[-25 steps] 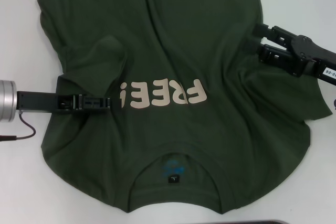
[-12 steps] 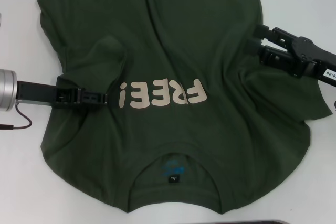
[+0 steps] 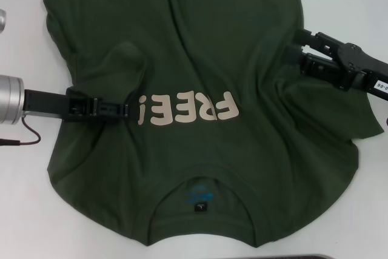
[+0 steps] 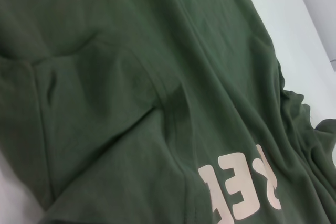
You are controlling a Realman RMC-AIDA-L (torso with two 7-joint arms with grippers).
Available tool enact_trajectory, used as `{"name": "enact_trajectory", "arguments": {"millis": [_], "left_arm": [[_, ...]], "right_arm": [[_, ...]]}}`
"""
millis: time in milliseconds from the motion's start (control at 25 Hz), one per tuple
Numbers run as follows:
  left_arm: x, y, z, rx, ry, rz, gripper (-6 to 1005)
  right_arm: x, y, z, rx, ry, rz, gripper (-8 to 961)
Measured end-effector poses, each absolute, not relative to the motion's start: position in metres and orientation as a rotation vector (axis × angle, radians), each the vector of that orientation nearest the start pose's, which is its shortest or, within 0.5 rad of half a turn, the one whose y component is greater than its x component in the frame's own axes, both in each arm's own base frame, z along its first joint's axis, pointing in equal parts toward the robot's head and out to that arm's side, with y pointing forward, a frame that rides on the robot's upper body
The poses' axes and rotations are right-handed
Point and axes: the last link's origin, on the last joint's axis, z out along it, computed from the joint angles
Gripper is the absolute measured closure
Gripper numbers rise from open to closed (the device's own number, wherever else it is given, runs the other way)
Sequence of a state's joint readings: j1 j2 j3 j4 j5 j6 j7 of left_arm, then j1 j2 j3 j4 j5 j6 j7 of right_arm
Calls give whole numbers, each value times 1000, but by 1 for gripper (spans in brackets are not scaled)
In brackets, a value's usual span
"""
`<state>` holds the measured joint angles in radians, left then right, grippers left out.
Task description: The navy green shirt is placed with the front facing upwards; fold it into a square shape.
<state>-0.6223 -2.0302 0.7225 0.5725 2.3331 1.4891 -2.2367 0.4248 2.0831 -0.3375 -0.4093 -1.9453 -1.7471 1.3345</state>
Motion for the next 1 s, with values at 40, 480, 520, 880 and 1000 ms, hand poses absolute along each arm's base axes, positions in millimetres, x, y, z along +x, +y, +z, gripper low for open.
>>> {"name": "enact_trajectory", "arguments": {"millis": [40, 480, 520, 880, 1000], "left_arm": [[-286, 332, -16, -2482, -1800, -272, 222], [-281, 337, -17, -2476, -1810, -270, 223], [-281, 337, -16, -2471, -1816, -270, 223], [-283, 335, -15, -2419, -1902, -279, 223], [-284, 334, -16, -2371, -1969, -289, 224]], "right_arm": [[291, 278, 5, -2383, 938, 1244, 37], [291, 278, 6, -2378, 938, 1247, 37], [292, 278, 7, -2377, 937, 1245, 37], [292, 279, 10, -2365, 930, 1249, 37], [293, 280, 11, -2361, 929, 1250, 38]]}}
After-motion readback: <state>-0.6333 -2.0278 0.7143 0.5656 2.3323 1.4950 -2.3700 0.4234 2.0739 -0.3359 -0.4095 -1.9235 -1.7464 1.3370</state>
